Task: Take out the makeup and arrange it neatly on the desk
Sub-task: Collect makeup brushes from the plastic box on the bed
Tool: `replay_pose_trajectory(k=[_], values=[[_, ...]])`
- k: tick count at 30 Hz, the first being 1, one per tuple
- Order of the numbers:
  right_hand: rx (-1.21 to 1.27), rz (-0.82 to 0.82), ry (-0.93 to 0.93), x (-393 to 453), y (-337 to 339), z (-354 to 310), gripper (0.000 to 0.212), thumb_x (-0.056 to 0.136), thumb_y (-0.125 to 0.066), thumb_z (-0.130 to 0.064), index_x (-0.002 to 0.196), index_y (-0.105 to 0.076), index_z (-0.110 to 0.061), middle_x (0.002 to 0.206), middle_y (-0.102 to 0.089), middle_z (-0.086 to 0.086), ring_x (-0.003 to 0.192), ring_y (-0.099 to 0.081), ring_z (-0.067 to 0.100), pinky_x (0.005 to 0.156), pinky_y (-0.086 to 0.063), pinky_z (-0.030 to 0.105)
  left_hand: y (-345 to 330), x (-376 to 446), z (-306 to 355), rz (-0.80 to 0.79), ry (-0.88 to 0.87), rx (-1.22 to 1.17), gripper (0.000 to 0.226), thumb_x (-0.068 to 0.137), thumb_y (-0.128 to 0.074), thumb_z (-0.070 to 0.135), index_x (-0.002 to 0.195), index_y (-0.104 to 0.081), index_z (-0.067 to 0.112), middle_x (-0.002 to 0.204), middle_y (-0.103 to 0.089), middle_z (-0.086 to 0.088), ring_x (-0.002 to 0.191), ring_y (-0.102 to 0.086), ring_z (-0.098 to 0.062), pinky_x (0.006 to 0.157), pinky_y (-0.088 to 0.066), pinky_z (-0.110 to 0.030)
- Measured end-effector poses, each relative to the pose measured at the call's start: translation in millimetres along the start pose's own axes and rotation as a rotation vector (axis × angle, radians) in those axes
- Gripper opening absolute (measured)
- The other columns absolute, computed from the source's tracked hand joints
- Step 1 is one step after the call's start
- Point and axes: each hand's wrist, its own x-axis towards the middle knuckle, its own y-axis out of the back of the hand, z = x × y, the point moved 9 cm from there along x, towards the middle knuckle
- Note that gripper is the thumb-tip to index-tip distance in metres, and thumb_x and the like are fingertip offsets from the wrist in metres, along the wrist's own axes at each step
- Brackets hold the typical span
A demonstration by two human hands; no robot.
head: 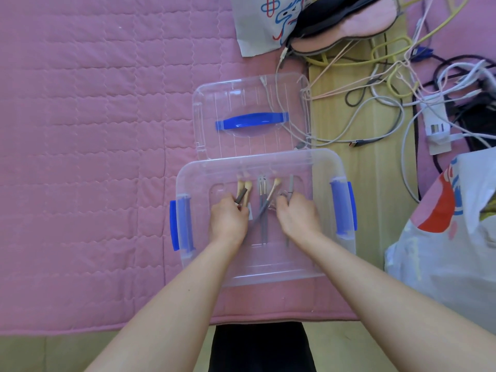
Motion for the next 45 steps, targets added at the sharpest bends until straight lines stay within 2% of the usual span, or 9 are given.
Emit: replay_pose_trajectory(k=[3, 9, 16, 21, 26, 32, 37, 41, 45], values=[[-0.021, -0.025, -0.046, 7.1, 4.1, 12.8, 0.039, 0.097, -0.038, -0.033, 0.11, -0.053, 0.0, 0.112, -0.06, 0.027, 0.104, -0.056, 0.042, 0.074, -0.038, 0.037, -9.9, -2.0, 11.8, -0.043, -0.034, 0.02, 0.012, 0.086, -0.055, 0.021, 0.09, -0.062, 0.012, 0.09, -0.068, -0.017, 0.088, -0.062, -0.038, 0.073, -0.051, -0.04], [-0.1, 0.002, -0.106, 18.5, 0.9, 9.5, 0.036, 0.097, -0.047, -0.02, 0.123, -0.045, 0.005, 0.121, -0.059, 0.024, 0.112, -0.058, 0.039, 0.083, -0.047, 0.036, -33.5, -6.1, 33.6, -0.088, -0.081, 0.014, 0.011, 0.082, -0.062, 0.027, 0.075, -0.059, 0.02, 0.089, -0.068, -0.011, 0.089, -0.063, -0.033, 0.073, -0.053, -0.04], [-0.178, 0.056, -0.142, 22.7, 2.0, 10.9, 0.041, 0.1, -0.045, -0.022, 0.127, -0.036, 0.008, 0.123, -0.058, 0.022, 0.111, -0.059, 0.037, 0.084, -0.047, 0.037, -36.9, -8.1, 39.7, -0.008, -0.035, 0.065, 0.015, 0.085, -0.062, 0.028, 0.091, -0.071, 0.017, 0.108, -0.067, -0.012, 0.097, -0.062, -0.036, 0.073, -0.049, -0.037], [-0.189, -0.039, -0.1, 22.3, -0.7, 5.5, 0.034, 0.098, -0.049, -0.021, 0.121, -0.051, 0.004, 0.117, -0.061, 0.021, 0.106, -0.061, 0.037, 0.074, -0.046, 0.034, -34.0, -6.9, 34.2, 0.008, -0.039, 0.141, 0.019, 0.085, -0.066, 0.035, 0.095, -0.064, 0.02, 0.124, -0.061, -0.002, 0.103, -0.062, -0.032, 0.073, -0.047, -0.036], [-0.1, -0.009, -0.092, 19.8, 7.0, 0.2, 0.04, 0.093, -0.056, -0.025, 0.125, -0.047, -0.002, 0.116, -0.061, 0.019, 0.107, -0.06, 0.037, 0.071, -0.042, 0.031, -36.7, -4.9, 41.3, -0.014, -0.096, 0.131, 0.023, 0.081, -0.067, 0.038, 0.097, -0.057, 0.024, 0.104, -0.062, 0.0, 0.096, -0.061, -0.028, 0.064, -0.039, -0.032], [-0.274, 0.006, -0.026, 8.2, 22.1, -1.6, 0.032, 0.091, -0.051, -0.008, 0.121, -0.045, 0.002, 0.116, -0.059, 0.021, 0.106, -0.06, 0.039, 0.079, -0.049, 0.038, -53.8, -5.1, 62.4, -0.2, -0.323, 0.202, 0.064, 0.081, -0.065, 0.024, 0.138, -0.039, 0.038, 0.108, -0.056, 0.003, 0.108, -0.054, -0.025, 0.08, -0.049, -0.036], [-0.389, -0.05, 0.021, 4.9, 17.1, -0.5, 0.022, 0.091, -0.049, -0.003, 0.11, -0.058, -0.001, 0.108, -0.063, 0.018, 0.1, -0.063, 0.037, 0.076, -0.05, 0.036, -49.4, -3.9, 69.2, -0.117, -0.407, 0.276, 0.057, 0.085, -0.061, 0.028, 0.137, -0.04, 0.037, 0.098, -0.053, 0.001, 0.107, -0.045, -0.026, 0.074, -0.045, -0.035], [-0.388, -0.045, -0.001, 2.7, 15.8, 0.5, 0.025, 0.094, -0.044, -0.004, 0.114, -0.058, 0.0, 0.11, -0.062, 0.019, 0.1, -0.062, 0.039, 0.077, -0.053, 0.04, -46.2, 0.0, 61.2, -0.083, -0.431, 0.329, 0.064, 0.081, -0.065, 0.028, 0.139, -0.038, 0.04, 0.11, -0.057, 0.004, 0.113, -0.044, -0.024, 0.073, -0.041, -0.032], [-0.305, -0.024, -0.035, 1.0, 14.6, 5.5, 0.023, 0.093, -0.05, -0.013, 0.112, -0.059, -0.004, 0.107, -0.062, 0.018, 0.097, -0.063, 0.039, 0.077, -0.056, 0.044, -33.5, -0.6, 54.1, -0.065, -0.388, 0.324, 0.027, 0.084, -0.065, 0.027, 0.107, -0.052, 0.023, 0.105, -0.051, -0.001, 0.101, -0.056, -0.031, 0.064, -0.038, -0.033]])
